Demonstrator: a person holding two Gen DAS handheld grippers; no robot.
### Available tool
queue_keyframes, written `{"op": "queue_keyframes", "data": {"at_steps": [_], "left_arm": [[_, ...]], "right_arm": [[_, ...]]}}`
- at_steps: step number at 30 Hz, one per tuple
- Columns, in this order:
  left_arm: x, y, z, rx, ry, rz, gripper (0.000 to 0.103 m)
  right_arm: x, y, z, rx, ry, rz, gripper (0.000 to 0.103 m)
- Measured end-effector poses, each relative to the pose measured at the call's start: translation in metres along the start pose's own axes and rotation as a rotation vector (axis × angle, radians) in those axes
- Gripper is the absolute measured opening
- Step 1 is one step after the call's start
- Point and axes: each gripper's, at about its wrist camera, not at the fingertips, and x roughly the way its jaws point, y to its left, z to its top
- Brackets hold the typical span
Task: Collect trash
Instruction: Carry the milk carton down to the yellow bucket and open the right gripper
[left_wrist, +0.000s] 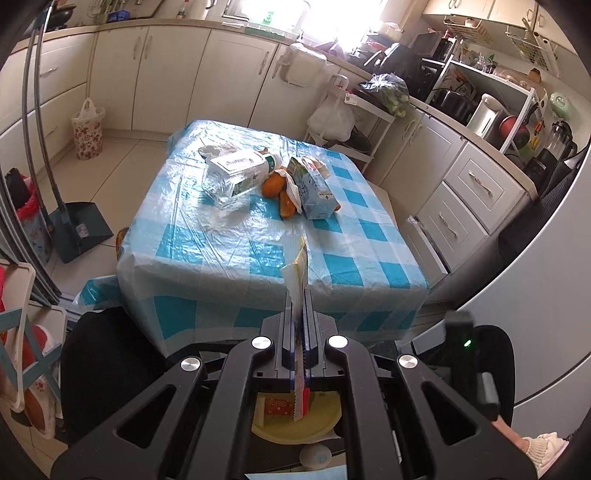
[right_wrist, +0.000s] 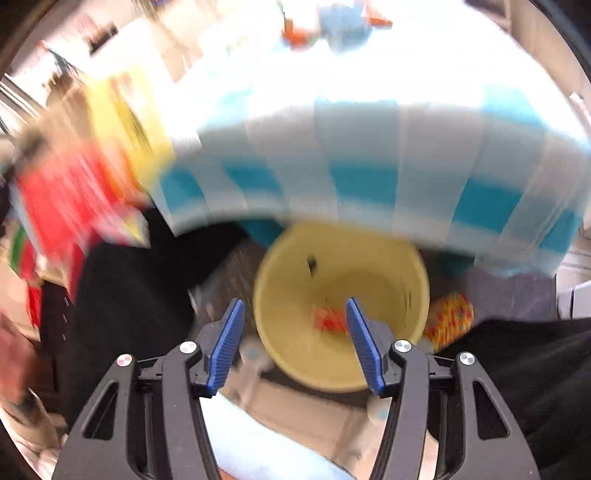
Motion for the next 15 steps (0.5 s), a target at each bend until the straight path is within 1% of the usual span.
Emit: {"op": "queue_keyframes", "data": {"at_steps": [2, 4, 5, 7, 10, 13, 15], "left_arm": [[0.008, -0.005, -0.007, 0.01, 0.031, -0.009, 0.003], [0.021, -0.011, -0.015, 0.017, 0.074, -0.019, 0.003], [0.03, -0.014, -0.019, 0.02, 0.1, -0.023, 0.003], [0.047, -0.02, -0.03, 0.028, 0.151, -0.027, 0.003], [0.078, -0.028, -0.047, 0.04, 0.235, -0.025, 0.003], [0.109, -0.037, -0.061, 0.07, 0.315, -0.01, 0.004], [0.127, -0.042, -0.069, 0.094, 0.363, 0.014, 0.004]], "right_arm": [[-0.027, -0.004, 0.008, 0.01, -0.122, 0.008, 0.058], [-0.054, -0.008, 0.017, 0.019, -0.243, 0.021, 0.063], [-0.066, -0.01, 0.021, 0.019, -0.297, 0.017, 0.066], [-0.09, -0.017, 0.034, 0.025, -0.39, 0.013, 0.067], [-0.11, -0.026, 0.057, 0.044, -0.475, 0.024, 0.068], [-0.112, -0.033, 0.069, 0.046, -0.533, 0.041, 0.068], [-0.108, -0.039, 0.071, 0.057, -0.565, 0.06, 0.068]]}}
